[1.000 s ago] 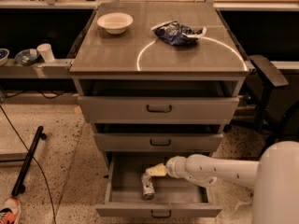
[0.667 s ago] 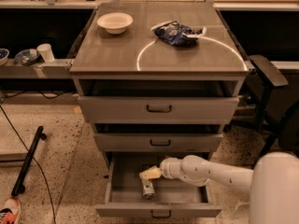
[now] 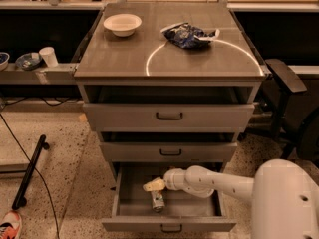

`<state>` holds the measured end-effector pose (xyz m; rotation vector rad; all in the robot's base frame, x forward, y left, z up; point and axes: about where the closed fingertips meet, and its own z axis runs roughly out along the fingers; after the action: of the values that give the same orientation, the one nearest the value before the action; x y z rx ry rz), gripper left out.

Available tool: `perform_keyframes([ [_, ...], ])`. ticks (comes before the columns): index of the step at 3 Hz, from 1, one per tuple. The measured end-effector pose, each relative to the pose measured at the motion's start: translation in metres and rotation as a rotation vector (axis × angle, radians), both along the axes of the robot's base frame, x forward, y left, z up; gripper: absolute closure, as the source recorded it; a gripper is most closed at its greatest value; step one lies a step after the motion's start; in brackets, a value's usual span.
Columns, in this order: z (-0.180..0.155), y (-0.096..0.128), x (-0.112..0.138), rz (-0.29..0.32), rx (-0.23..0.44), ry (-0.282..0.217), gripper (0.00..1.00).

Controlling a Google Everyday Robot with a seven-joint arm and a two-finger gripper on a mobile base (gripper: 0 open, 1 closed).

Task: Pick 7up can from bottom drawer and place on counter

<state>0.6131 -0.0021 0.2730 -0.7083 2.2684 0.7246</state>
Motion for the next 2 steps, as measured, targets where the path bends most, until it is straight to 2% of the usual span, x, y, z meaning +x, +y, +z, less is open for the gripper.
perform_keyframes([
  [1, -0.063, 0.013, 0.003, 0.01, -0.035, -0.002, 0.0],
  [2, -0.159, 0.02, 0.008, 0.011, -0.041, 0.041, 0.0],
])
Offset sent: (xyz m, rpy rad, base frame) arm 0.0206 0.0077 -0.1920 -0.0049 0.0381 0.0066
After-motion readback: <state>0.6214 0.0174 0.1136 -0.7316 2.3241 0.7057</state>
